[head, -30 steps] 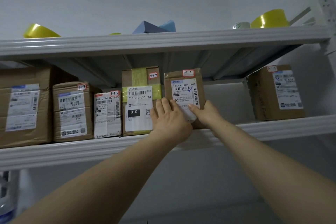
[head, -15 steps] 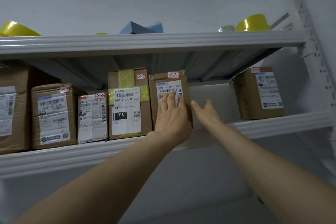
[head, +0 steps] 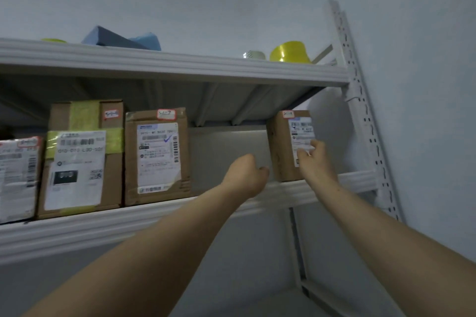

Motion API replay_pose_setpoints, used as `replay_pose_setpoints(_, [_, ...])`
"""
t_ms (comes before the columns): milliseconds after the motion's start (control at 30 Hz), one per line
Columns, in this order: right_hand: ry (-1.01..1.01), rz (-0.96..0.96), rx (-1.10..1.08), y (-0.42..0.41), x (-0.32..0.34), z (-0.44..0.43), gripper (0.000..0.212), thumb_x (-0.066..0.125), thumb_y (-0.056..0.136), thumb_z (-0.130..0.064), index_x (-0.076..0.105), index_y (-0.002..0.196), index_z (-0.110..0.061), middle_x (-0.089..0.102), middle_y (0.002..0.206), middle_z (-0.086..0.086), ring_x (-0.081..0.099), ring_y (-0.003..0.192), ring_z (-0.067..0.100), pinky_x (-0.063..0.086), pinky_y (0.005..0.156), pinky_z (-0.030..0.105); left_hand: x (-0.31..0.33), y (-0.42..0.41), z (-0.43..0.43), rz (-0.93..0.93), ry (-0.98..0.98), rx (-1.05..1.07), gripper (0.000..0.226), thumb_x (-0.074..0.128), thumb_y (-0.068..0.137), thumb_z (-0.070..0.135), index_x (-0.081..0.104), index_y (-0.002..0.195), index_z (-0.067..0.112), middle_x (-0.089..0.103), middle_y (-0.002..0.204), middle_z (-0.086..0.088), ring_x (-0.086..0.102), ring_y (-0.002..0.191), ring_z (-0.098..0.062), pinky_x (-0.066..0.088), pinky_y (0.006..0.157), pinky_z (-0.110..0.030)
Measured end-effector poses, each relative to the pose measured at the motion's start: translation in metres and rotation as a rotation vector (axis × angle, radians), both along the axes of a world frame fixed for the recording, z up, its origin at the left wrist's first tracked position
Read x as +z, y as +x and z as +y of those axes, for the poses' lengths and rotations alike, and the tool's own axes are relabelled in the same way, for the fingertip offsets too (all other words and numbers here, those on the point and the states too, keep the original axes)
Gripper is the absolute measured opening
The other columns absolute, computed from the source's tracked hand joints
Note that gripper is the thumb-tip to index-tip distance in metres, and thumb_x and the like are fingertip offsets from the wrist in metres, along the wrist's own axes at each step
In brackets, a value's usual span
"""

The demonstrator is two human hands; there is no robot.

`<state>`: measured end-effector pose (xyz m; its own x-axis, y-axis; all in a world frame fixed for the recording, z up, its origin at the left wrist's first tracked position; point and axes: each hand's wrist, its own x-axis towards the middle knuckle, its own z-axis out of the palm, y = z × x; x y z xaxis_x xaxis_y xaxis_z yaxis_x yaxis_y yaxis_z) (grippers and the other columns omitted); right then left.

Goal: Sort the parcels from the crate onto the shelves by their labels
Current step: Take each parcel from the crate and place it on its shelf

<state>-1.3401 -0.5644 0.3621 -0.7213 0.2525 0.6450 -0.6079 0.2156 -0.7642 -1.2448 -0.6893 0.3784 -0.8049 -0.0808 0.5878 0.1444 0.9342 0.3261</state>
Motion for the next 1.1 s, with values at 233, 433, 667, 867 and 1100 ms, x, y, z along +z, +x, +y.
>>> replay_pose_setpoints(233, [0.190, -0.089, 0.049, -0.058, 0.004, 0.056, 0.054, 0.043, 0.100, -0.034, 0.030, 0.139, 0.001, 0.047, 0.139, 0.016, 0.046, 0.126, 0.031, 0.039, 0.094, 0.034, 0.000, -0.063, 0.048, -0.031, 0.184, 0.037, 0.043, 0.042, 0.099, 0.024, 0.043, 0.137, 0.003, 0.046, 0.141, -0.013, 0.044, 0.129, -0.028, 0.034, 0.104, -0.033])
replay_pose_setpoints(433, [0.359, -0.022, 0.245, -0.088, 0.007, 0.061, 0.038, 0.047, 0.097, -0.039, 0.060, 0.119, -0.011, 0.065, 0.113, 0.005, 0.060, 0.104, 0.021, 0.041, 0.082, 0.026, 0.002, -0.095, 0.066, -0.065, 0.176, 0.164, 0.022, 0.041, 0.099, 0.032, 0.052, 0.086, 0.018, 0.054, 0.095, -0.003, 0.054, 0.111, -0.028, 0.026, 0.111, -0.051])
replay_pose_setpoints(667, [0.500, 0.029, 0.229, -0.085, 0.003, 0.044, 0.033, 0.057, 0.093, -0.029, 0.061, 0.120, -0.010, 0.065, 0.121, 0.008, 0.060, 0.109, 0.026, 0.047, 0.090, 0.033, -0.003, -0.100, 0.057, 0.045, 0.170, 0.205, 0.018, 0.049, 0.095, 0.026, 0.058, 0.088, 0.012, 0.065, 0.106, -0.012, 0.059, 0.102, -0.032, 0.042, 0.099, -0.044])
replay_pose_setpoints(867, [0.540, 0.042, 0.245, -0.067, 0.002, 0.023, 0.035, 0.053, 0.096, -0.029, 0.052, 0.122, -0.006, 0.058, 0.127, 0.008, 0.054, 0.114, 0.026, 0.039, 0.081, 0.027, -0.006, -0.076, 0.032, 0.186, 0.186, 0.275, 0.021, 0.059, 0.091, 0.025, 0.069, 0.094, 0.007, 0.067, 0.092, -0.008, 0.062, 0.089, -0.029, 0.041, 0.067, -0.028])
replay_pose_setpoints(1100, [0.564, 0.055, 0.255, -0.064, 0.001, 0.008, 0.034, 0.051, 0.096, -0.030, 0.052, 0.122, -0.008, 0.059, 0.125, 0.007, 0.055, 0.113, 0.024, 0.038, 0.080, 0.025, -0.007, -0.066, 0.021, 0.194, 0.144, 0.325, 0.016, 0.066, 0.083, 0.019, 0.070, 0.091, 0.006, 0.069, 0.090, -0.009, 0.064, 0.088, -0.028, 0.049, 0.070, -0.029])
